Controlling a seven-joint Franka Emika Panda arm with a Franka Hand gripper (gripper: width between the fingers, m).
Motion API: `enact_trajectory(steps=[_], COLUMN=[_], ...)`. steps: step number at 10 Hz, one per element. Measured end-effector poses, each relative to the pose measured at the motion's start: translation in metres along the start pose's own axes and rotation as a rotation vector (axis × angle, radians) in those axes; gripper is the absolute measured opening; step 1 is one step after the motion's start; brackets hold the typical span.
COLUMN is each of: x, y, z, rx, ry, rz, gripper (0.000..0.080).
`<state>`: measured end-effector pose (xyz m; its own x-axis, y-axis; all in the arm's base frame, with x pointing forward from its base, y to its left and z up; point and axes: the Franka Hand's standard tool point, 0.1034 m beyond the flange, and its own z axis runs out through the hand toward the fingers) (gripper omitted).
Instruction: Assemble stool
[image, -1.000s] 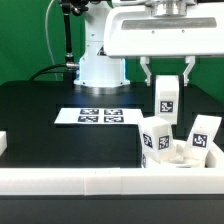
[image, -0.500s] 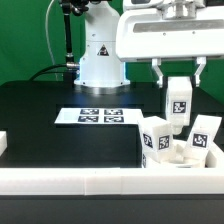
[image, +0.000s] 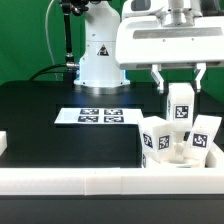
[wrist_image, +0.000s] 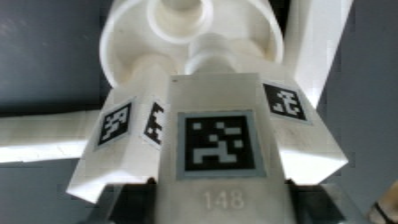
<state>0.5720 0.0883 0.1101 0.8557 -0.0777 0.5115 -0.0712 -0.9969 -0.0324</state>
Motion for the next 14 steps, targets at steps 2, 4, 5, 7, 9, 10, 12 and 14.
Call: enact_trajectory(steps=[2,4,5,7,9,10,12,14], x=[0.0,0.0,0.001,0.002,-0.005,-0.008,-0.014,-0.016], y=[0.0,0.004,0.005,0.008,0.01,0.013,0.014,0.014], z=[-0.001,-0.002,-0.003,-0.005,-0.003,-0.001,0.003,0.004], rx=[-0.001,-0.006,-0.008,-0.01,-0.014,-0.02,-0.024,-0.026], ry=[0.002,0.001,0.004,0.007,-0.002,0.001,-0.008,-0.012], rz=[-0.002,-0.024,-0.028,-0.041,-0.043,-0.04,-0.043,-0.044], gripper=[0.0337,0.0337,0.0337,0.0337,0.0337,0.0337,0.0337,0.0337])
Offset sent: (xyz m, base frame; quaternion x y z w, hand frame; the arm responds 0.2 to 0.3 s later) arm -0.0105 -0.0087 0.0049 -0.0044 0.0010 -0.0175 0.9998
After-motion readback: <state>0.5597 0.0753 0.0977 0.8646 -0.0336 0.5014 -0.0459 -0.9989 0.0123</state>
